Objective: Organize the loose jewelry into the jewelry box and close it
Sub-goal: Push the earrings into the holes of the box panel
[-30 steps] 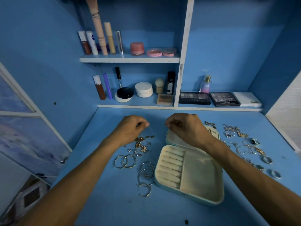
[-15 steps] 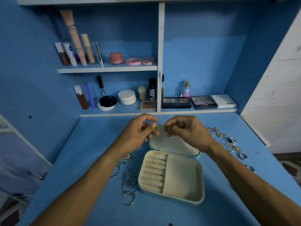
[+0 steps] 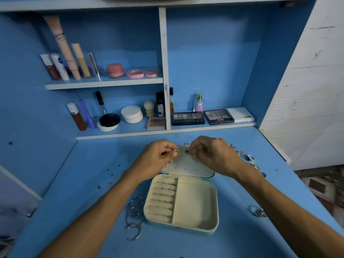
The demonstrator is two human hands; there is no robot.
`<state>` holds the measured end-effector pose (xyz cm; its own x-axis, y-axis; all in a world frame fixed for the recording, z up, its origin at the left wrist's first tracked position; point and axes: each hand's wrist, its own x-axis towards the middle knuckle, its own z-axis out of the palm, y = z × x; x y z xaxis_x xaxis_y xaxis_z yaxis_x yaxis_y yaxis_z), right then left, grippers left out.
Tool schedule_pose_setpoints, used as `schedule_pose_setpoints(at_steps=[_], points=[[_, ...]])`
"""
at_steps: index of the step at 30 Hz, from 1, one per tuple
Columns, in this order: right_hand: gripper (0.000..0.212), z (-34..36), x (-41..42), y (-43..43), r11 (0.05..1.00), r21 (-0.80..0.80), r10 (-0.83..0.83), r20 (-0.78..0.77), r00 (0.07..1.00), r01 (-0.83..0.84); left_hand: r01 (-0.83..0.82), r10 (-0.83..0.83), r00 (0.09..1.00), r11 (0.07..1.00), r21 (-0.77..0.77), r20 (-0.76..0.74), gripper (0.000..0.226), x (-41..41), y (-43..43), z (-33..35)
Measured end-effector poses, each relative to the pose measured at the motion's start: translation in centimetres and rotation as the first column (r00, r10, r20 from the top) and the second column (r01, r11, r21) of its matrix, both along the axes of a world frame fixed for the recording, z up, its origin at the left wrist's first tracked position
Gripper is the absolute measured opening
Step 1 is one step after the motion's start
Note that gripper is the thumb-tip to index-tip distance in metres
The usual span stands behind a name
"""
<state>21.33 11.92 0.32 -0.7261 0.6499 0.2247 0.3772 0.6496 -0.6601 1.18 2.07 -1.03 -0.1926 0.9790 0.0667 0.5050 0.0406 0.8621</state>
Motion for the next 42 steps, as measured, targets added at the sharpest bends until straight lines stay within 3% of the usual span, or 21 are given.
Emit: schedule_pose_setpoints(at_steps=[4,10,17,25,31,37,42], points=[[0.02,-0.7,-0.2,0.4,0.996,0.083,-0.029,-0.015,0.999,0.031,0.009,-0.001,0.99,0.998,0.058,-0.138,0.014,0.3,0.2,-0.6],[0.017,-1.1,-1.3,1.6,0.985,0.126,-0.113,-0.061,0.992,0.12,-0.087,0.1,0.984,0.992,0.093,-0.146,0.014,0.3,0.5,-1.0],[0.018,-0.6,-3.5,2.1,0.991,-0.014,-0.128,0.095,0.987,0.13,-0.067,0.089,0.976,0.991,0.115,-0.201,0.016,-0.2,0.6,-1.4],[0.018,-0.1,-4.4,2.6,0.977,-0.097,-0.172,0.175,0.97,0.19,-0.126,0.139,0.982,0.987,0.103,-0.13,0.016,-0.3,1.0,-1.7],[0.019,1.3,-4.3,2.5,0.968,-0.143,-0.193,0.09,0.977,0.204,-0.106,0.128,0.984,0.98,0.168,-0.125,0.014,0.1,0.6,-0.7],[0.021,4.8,-3.4,1.2,0.967,-0.216,-0.145,-0.031,0.989,0.135,-0.095,0.157,0.976,0.932,0.349,-0.154,0.011,0.7,-0.9,0.8],[0.008,6.1,-2.4,-0.1,0.923,-0.377,-0.119,-0.104,0.987,0.071,-0.044,0.202,0.939,0.873,0.485,-0.278,0.011,1.2,-2.1,0.9]])
